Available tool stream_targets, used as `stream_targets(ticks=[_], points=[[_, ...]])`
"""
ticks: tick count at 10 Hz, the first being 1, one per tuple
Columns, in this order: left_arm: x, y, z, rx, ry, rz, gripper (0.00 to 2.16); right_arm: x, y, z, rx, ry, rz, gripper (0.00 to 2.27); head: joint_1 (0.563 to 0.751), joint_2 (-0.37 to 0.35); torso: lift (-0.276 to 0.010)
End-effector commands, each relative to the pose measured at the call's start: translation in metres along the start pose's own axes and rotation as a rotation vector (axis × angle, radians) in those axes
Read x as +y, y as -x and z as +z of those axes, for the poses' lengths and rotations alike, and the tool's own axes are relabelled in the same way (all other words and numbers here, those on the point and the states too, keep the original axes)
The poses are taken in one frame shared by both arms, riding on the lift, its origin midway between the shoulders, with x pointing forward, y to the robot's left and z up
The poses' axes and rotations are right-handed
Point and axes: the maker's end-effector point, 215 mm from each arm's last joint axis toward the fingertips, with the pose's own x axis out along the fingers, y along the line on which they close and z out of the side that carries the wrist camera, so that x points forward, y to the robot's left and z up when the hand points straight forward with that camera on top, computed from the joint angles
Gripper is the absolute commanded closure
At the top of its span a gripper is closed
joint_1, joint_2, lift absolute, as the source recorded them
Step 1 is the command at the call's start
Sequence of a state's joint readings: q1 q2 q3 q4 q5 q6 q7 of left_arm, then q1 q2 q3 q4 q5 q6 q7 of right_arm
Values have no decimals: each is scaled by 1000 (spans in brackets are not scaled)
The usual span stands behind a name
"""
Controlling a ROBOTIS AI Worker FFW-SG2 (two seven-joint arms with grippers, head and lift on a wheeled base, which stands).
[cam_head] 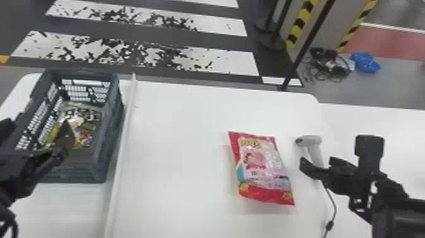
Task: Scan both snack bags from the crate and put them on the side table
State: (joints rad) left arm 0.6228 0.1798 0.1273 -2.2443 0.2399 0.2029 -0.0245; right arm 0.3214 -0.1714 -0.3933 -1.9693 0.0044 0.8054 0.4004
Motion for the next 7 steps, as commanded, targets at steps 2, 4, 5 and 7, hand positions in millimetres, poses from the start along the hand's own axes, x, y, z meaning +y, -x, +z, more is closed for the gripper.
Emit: stream_targets(ticks=[2,4,5,7], points=[[0,0,-1,4,0,-1,87,-18,-21,-6,50,4,-13,73,695,-193,-87],[0,0,-1,2,0,-2,87,-25,-42,-15,95,17,-14,80,695,-211,-87],[0,0,-1,2,0,-2,87,-24,-50,-14,108,31,-10,113,695,-215,-87],[0,0,-2,5,-1,-2,87,-28,-59,-12,128,61,-10,444,695,-216,-87]])
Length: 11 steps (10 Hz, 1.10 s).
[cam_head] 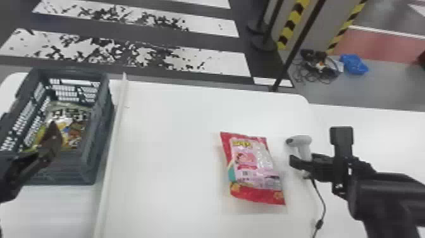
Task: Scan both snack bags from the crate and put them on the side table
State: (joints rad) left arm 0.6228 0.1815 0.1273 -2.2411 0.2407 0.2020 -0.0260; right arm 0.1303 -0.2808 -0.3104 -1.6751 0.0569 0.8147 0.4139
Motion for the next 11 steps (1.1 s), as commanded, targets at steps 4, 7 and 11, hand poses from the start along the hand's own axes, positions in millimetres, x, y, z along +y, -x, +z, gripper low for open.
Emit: stream_targets(ticks=[4,7,11], points=[[0,0,1,-2,-1,-1,87,2,-7,-4,52,35,-17,2250,695,-213,-87],[0,0,0,0,1,-1,87,2,12,1,41,27,-31,2250,695,-217,-87],[-1,0,-1,2,1,-2,87,28,80,-8,46,23,-27,2250,695,-210,-87]])
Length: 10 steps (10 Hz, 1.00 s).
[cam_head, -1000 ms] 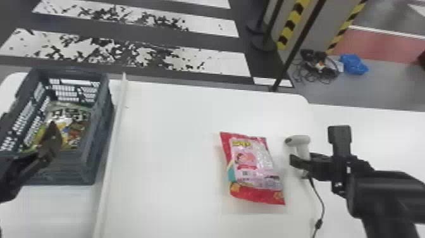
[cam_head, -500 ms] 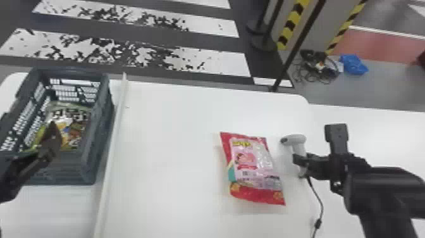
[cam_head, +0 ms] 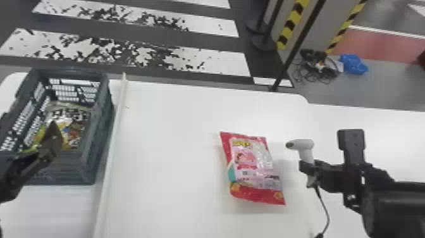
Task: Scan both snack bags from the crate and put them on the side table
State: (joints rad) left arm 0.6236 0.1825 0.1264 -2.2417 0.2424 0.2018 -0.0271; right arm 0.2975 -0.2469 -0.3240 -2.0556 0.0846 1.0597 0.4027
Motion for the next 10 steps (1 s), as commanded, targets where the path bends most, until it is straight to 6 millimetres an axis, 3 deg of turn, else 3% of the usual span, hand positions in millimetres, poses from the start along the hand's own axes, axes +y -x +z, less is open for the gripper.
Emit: stream_targets(ticks=[1,3,5,10], points=[[0,0,-2,3,1,0,87,19,28,-11,21,-1,18,2250,695,-202,-87],[1,-1,-1,1,0,2,87,50,58,-30,80,-13,59,2250,695,-175,-87],[1,-2,-4,6,1,3,87,79,81,-30,82,5,103,2250,695,-131,-87],[1,-2,-5,7,3,2,87,140,99,-34,111,48,201,2250,695,-37,-87]])
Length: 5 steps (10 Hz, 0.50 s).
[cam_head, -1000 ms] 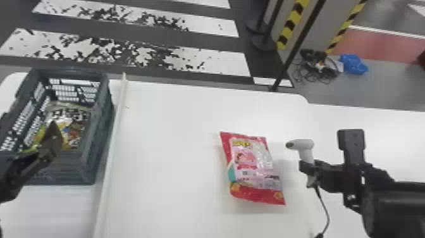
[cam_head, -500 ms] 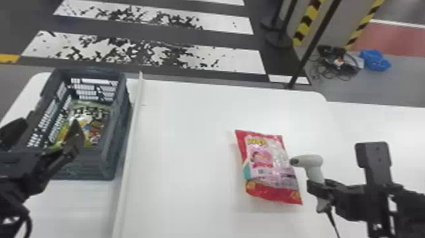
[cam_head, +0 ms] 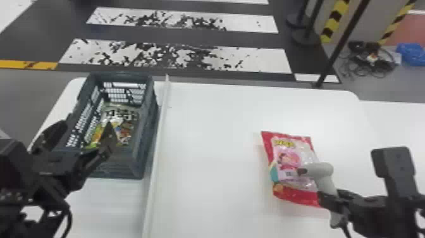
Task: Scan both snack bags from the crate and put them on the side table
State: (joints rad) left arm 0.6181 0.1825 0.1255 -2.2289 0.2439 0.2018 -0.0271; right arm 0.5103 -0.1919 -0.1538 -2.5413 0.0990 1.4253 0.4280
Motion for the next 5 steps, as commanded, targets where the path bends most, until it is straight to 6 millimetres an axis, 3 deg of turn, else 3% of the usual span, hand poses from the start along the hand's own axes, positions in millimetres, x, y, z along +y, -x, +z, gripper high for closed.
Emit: stream_targets(ticks=[1,5], points=[[-2,0,0,1,0,-4,87,15,2,0,5,15,19,2250,695,-17,-87],[-5,-1,1,-3,1,-10,87,32,0,3,11,48,30,2250,695,26,-87]])
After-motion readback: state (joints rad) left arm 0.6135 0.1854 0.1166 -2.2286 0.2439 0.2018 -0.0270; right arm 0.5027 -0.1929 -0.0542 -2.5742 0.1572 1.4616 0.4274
